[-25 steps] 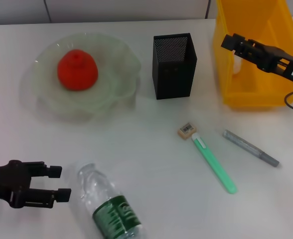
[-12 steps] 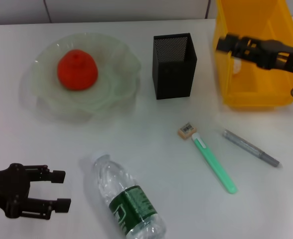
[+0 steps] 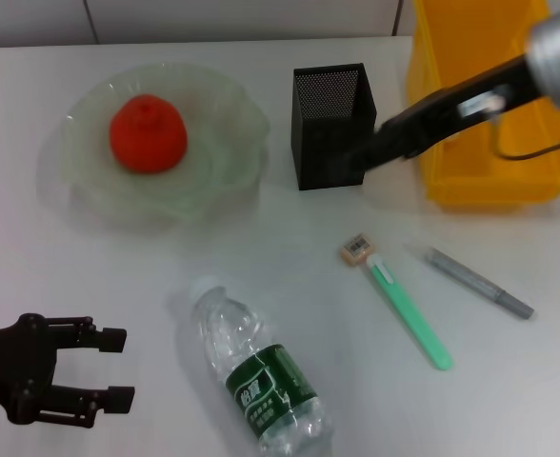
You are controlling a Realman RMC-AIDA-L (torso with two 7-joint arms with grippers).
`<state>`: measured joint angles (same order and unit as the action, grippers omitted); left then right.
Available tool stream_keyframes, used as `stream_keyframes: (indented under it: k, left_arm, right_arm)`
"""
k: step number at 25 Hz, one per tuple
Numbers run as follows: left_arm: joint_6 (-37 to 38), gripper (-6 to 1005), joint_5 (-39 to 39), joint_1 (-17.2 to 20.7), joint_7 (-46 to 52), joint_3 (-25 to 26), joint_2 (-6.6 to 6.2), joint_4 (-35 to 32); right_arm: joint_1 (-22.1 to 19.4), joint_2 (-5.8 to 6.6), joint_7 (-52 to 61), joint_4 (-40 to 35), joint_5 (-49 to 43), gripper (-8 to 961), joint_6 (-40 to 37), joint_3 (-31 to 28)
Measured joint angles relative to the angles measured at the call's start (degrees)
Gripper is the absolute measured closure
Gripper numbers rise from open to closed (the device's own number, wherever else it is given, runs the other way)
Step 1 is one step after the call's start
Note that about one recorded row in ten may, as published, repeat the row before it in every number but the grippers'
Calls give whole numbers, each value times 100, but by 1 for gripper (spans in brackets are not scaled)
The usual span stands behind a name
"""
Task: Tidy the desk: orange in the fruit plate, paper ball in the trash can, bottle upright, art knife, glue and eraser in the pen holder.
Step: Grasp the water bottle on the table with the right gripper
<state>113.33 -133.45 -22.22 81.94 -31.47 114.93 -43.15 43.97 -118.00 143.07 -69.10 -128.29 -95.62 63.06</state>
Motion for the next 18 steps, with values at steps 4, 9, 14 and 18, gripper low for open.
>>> stream_keyframes:
  k: [4,9,14,18]
  left_arm:
    - [-9,169,-4,62,-26,5,-18,5]
    - [-17,169,-30,138,-31,9,-20,9]
    - [-20,169,-34,184,-31,10,-14,8]
    - [-52,169,-8,201,-30,38,27,8]
  right_arm:
    - [715,-106,776,250,-713,316,-199,497]
    - [1465,-146,1129,1037,-716,143,-213,839]
    - [1995,-185,1195,1937,-427,145,306,1270]
    - [2177,-186,1267,2387,-16,146,968,1988]
